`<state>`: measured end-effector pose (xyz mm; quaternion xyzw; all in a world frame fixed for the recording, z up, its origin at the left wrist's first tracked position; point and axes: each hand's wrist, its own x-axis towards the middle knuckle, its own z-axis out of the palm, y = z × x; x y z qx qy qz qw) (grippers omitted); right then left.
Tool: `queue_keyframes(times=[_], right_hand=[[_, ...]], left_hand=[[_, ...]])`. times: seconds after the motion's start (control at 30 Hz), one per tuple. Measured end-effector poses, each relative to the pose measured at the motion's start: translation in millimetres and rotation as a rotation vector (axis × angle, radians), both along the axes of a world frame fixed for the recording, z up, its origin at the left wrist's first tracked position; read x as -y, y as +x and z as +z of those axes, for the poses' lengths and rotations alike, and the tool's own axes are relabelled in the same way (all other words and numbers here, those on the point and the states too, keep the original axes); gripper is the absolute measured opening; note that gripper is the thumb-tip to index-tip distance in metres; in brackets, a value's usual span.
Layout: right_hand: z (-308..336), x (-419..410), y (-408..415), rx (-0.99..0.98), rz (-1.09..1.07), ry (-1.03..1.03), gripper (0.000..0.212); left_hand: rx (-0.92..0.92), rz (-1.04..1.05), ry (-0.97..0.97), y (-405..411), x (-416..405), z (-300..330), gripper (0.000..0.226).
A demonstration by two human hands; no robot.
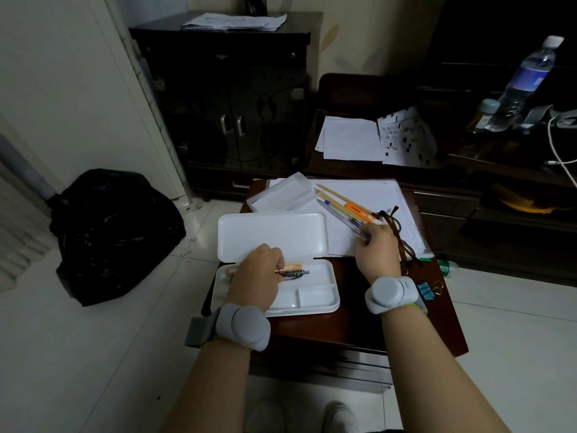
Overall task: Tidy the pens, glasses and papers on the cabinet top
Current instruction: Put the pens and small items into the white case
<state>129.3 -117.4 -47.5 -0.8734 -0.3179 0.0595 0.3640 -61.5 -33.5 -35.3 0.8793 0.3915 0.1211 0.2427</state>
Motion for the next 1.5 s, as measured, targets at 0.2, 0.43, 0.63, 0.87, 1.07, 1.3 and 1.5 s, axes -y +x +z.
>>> queue_keyframes(times=[0.2,0.43,0.63,0.87,1.07,1.3,1.5], right_hand=[[-2,-1,-1,0.013,-0.016,-0.075,0.031],[-6,-9,-6,-0.027,-0.024,-0.082,0.025],[-5,-14,-8,-0.006,-0.069,-0.099,0.021],[-2,-12,-6,-0.014,-0.126,-0.152,0.026],[10,-5,-1,-0.048,-0.157,-0.069,0.023],[25,2,8,-0.089,-0.178,0.148,0.017],[42,13,13,-0.101,-0.227,0.354,0.027]], left_hand=[[0.028,-0.011,0.002,0,-1,-1,0.012],[0.035,-0.017,-0.003,0,-2,-5,0.013],[0.067,-0.013,-0.014,1,-2,-3,0.014],[0.113,0.006,-0.028,-1,-4,-3,0.016],[0.119,0.013,-0.015,-1,-4,-3,0.012],[0.134,0.019,0.004,0,-5,-3,0.012],[0.113,0.032,0.052,0,-2,0,0.005]])
